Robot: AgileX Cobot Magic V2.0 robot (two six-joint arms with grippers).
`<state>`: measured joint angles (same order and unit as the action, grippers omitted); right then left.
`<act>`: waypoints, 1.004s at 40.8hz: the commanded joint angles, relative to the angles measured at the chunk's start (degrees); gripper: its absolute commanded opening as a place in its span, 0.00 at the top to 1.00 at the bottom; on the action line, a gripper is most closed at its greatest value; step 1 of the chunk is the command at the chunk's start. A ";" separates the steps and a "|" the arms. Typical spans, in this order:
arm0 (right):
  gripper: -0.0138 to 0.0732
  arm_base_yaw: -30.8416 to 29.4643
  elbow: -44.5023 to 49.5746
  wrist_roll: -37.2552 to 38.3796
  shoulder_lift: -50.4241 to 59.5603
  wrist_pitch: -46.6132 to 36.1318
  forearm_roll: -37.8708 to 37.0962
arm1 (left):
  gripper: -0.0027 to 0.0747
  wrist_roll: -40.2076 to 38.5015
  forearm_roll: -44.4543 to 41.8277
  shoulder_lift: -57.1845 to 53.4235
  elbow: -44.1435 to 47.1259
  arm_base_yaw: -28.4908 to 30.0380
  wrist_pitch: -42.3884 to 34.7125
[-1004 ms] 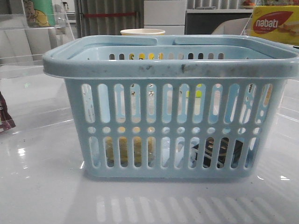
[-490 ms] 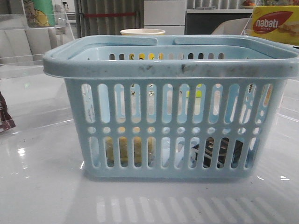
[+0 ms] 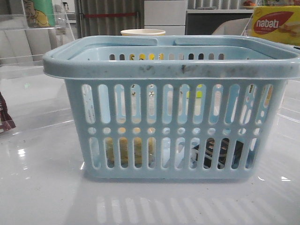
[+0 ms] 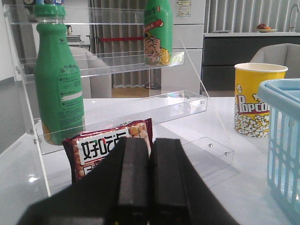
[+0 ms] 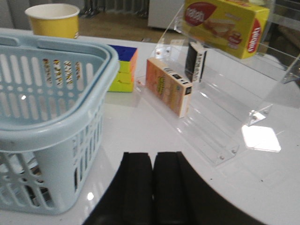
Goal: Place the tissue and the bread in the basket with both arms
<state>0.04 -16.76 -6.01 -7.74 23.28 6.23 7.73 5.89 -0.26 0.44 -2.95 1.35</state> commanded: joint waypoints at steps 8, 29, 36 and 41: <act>0.78 -2.64 15.15 0.12 8.54 -20.11 0.06 | 0.85 -0.34 0.00 -0.96 0.30 -0.43 -4.93; 0.78 -2.48 18.10 0.18 9.49 -24.74 0.06 | 0.85 -0.34 0.00 -0.96 0.30 -0.43 -4.93; 0.78 -1.35 18.10 6.50 9.49 -26.76 -6.91 | 0.85 -0.34 0.00 -0.96 0.30 -0.43 -4.93; 0.78 -1.12 18.10 10.00 9.49 -28.82 -7.66 | 0.85 -0.34 0.00 -0.96 0.30 -0.43 -4.93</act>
<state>-1.31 1.67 1.88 0.59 1.21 0.00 7.73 5.89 -0.26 0.44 -2.95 1.35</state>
